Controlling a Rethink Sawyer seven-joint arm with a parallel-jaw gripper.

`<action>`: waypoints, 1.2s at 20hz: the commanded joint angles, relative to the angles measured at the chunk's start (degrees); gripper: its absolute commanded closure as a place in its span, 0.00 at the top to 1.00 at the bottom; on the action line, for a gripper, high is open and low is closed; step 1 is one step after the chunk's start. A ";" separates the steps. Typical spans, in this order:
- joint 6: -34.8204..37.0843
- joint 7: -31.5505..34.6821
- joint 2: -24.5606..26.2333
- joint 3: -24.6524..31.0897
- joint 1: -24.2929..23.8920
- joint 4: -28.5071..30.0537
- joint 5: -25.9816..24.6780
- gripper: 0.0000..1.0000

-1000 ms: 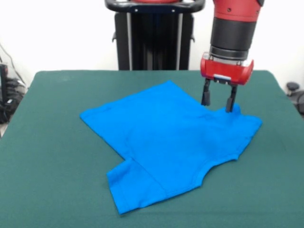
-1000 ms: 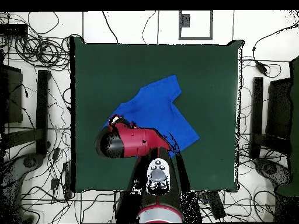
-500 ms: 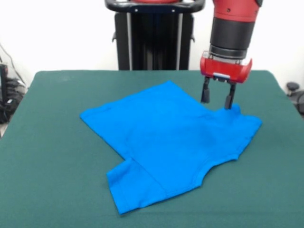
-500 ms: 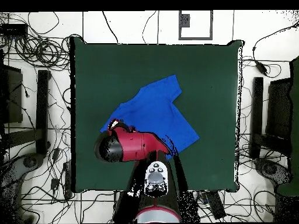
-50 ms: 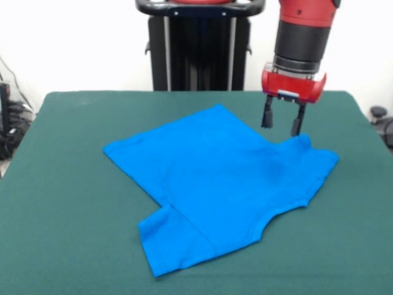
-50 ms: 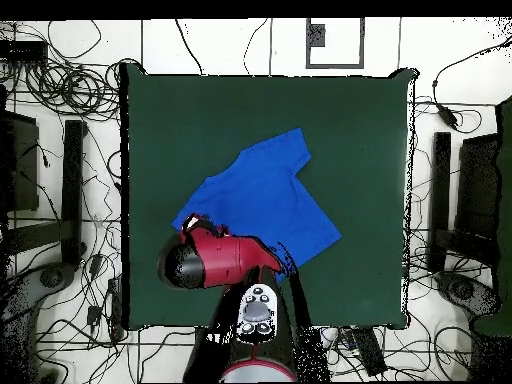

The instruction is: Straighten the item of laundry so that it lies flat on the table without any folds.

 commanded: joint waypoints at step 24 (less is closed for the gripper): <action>-12.28 11.15 13.77 0.09 3.82 0.34 5.01 1.00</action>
